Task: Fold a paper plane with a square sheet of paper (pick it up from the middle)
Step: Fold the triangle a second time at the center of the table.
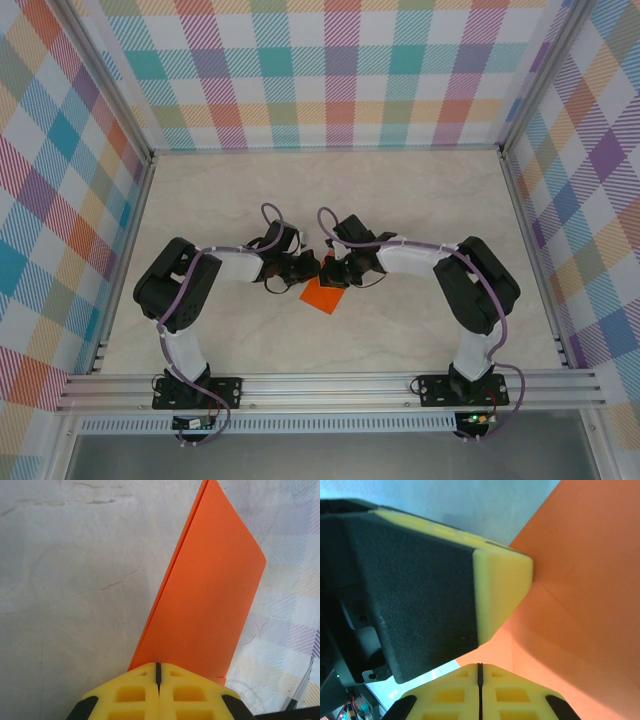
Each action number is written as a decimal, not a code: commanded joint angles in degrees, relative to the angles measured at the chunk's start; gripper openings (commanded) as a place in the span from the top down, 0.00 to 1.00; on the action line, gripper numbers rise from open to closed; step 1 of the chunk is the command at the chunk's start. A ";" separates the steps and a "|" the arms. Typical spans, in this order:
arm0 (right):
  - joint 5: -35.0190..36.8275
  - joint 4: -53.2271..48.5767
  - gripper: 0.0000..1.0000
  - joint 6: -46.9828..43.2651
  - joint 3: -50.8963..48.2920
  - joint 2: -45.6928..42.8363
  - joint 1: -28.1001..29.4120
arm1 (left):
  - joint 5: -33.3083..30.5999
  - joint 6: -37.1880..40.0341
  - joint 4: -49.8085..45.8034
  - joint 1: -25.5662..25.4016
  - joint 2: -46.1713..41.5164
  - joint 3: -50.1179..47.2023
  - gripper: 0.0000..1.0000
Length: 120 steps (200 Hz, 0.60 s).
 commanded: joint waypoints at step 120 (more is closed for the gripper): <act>1.35 -1.20 0.95 -2.42 -5.71 2.07 1.09 | -6.50 1.13 -7.64 -1.25 1.93 -2.14 1.00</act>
